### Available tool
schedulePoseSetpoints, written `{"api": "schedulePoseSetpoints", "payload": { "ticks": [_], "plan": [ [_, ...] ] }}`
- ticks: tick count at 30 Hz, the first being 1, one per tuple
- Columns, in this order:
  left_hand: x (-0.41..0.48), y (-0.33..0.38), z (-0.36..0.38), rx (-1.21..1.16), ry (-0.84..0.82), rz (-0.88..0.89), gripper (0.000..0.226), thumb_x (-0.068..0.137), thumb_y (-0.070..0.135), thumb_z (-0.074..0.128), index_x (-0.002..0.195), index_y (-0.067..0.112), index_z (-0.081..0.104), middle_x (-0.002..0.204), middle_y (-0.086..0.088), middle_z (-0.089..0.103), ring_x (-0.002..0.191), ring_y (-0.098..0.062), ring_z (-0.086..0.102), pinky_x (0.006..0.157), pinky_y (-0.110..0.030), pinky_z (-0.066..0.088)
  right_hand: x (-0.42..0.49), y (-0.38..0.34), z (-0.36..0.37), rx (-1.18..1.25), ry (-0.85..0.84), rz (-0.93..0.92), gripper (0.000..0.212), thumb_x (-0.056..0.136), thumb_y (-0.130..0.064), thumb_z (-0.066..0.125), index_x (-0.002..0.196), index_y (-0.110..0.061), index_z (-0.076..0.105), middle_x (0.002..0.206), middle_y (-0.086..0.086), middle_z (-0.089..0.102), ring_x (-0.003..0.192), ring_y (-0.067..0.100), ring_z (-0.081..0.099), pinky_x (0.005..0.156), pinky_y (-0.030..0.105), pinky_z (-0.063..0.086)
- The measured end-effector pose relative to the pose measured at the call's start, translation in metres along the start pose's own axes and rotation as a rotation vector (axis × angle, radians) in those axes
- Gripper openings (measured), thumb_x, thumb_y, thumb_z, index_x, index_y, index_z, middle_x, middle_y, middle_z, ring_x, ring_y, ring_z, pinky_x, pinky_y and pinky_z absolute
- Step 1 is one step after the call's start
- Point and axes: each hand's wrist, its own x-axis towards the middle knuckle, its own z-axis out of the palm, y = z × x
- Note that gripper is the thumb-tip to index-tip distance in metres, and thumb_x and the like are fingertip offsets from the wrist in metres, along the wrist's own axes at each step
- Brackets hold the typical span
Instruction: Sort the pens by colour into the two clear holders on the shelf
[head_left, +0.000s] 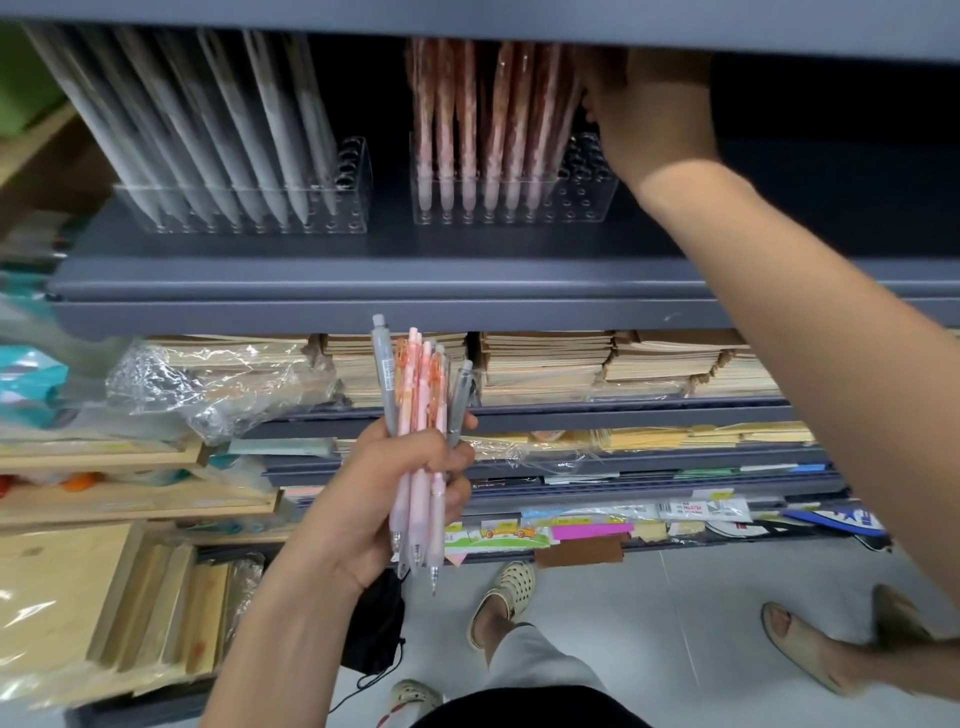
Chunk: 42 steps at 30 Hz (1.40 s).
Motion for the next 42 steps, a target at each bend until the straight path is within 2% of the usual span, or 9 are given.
{"api": "schedulePoseSetpoints", "payload": {
  "ticks": [10, 16, 18, 21, 23, 26, 34, 38, 42],
  "plan": [
    [-0.019, -0.003, -0.007, 0.02, -0.015, 0.02, 0.052, 0.051, 0.003, 0.066, 0.103, 0.001, 0.063, 0.064, -0.007, 0.049, 0.044, -0.017, 0.041, 0.043, -0.021, 0.036, -0.011, -0.011, -0.004, -0.084, -0.013, -0.033, 0.043, 0.103, -0.039, 0.04, 0.135, -0.012, 0.05, 0.137, 0.008, 0.053, 0.127, 0.023, 0.048, 0.101, 0.022, 0.032],
    [-0.032, -0.002, -0.014, 0.038, -0.009, 0.045, 0.037, 0.063, -0.003, 0.056, 0.099, 0.001, 0.064, 0.061, -0.006, 0.046, 0.044, -0.017, 0.039, 0.044, -0.022, 0.033, -0.086, -0.027, -0.01, -0.12, 0.134, -0.346, 0.026, 0.096, -0.021, 0.049, 0.106, 0.001, 0.059, 0.091, 0.019, 0.058, 0.083, 0.027, 0.051, 0.071, 0.028, 0.033],
    [-0.035, -0.002, -0.016, 0.035, -0.012, 0.052, 0.035, 0.063, -0.003, 0.056, 0.097, 0.002, 0.065, 0.061, -0.005, 0.045, 0.043, -0.017, 0.039, 0.043, -0.021, 0.033, -0.112, -0.037, -0.007, -0.023, 0.014, -0.467, 0.02, 0.097, -0.017, 0.053, 0.108, -0.005, 0.064, 0.092, 0.008, 0.061, 0.083, 0.017, 0.052, 0.075, 0.023, 0.038],
    [-0.039, -0.002, -0.016, 0.032, -0.001, 0.059, 0.034, 0.063, -0.002, 0.057, 0.096, 0.002, 0.065, 0.061, -0.006, 0.046, 0.044, -0.017, 0.039, 0.044, -0.021, 0.032, -0.143, -0.049, -0.006, 0.207, -0.401, -0.277, 0.014, 0.095, -0.027, 0.06, 0.097, -0.02, 0.072, 0.086, -0.013, 0.069, 0.079, 0.004, 0.061, 0.075, 0.024, 0.051],
    [-0.041, -0.001, -0.016, 0.042, 0.014, 0.062, 0.035, 0.063, -0.002, 0.059, 0.098, 0.001, 0.061, 0.061, -0.006, 0.047, 0.044, -0.016, 0.04, 0.044, -0.021, 0.031, -0.162, -0.055, -0.001, 0.36, -0.661, -0.117, 0.012, 0.09, -0.034, 0.066, 0.093, -0.025, 0.073, 0.082, -0.01, 0.071, 0.075, 0.008, 0.065, 0.071, 0.029, 0.056],
    [-0.042, -0.002, -0.017, 0.04, 0.023, 0.065, 0.035, 0.063, -0.002, 0.06, 0.097, 0.004, 0.052, 0.062, -0.006, 0.05, 0.044, -0.016, 0.042, 0.043, -0.02, 0.034, -0.181, -0.059, 0.009, 0.487, -0.791, -0.032, 0.018, 0.08, -0.029, 0.074, 0.094, -0.017, 0.072, 0.084, -0.002, 0.071, 0.078, 0.014, 0.065, 0.075, 0.034, 0.056],
    [-0.041, -0.006, -0.02, -0.018, 0.16, 0.162, 0.038, 0.059, 0.005, 0.057, 0.097, -0.002, 0.059, 0.072, -0.016, 0.067, 0.054, -0.028, 0.065, 0.049, -0.03, 0.055, -0.201, -0.062, 0.004, 0.763, -0.699, 0.067, 0.018, 0.08, -0.016, 0.074, 0.097, -0.015, 0.071, 0.087, -0.007, 0.064, 0.083, 0.01, 0.058, 0.078, 0.041, 0.052],
    [-0.039, 0.0, -0.027, -0.112, 0.218, 0.218, 0.03, 0.059, 0.004, 0.055, 0.089, 0.002, 0.058, 0.064, -0.012, 0.062, 0.059, -0.029, 0.067, 0.053, -0.031, 0.058, -0.204, -0.061, -0.001, 0.96, -0.593, 0.067, 0.02, 0.078, -0.02, 0.073, 0.098, -0.02, 0.072, 0.089, -0.008, 0.066, 0.083, 0.007, 0.059, 0.076, 0.021, 0.053],
    [-0.038, 0.002, -0.036, -0.113, 0.273, 0.215, 0.027, 0.058, 0.006, 0.055, 0.084, 0.006, 0.061, 0.064, -0.007, 0.056, 0.054, -0.016, 0.056, 0.048, -0.025, 0.052, -0.188, -0.063, -0.002, 1.003, -0.44, 0.094, 0.02, 0.082, -0.014, 0.074, 0.101, -0.019, 0.073, 0.088, -0.005, 0.068, 0.078, 0.011, 0.062, 0.075, 0.023, 0.054]
  ]
}}
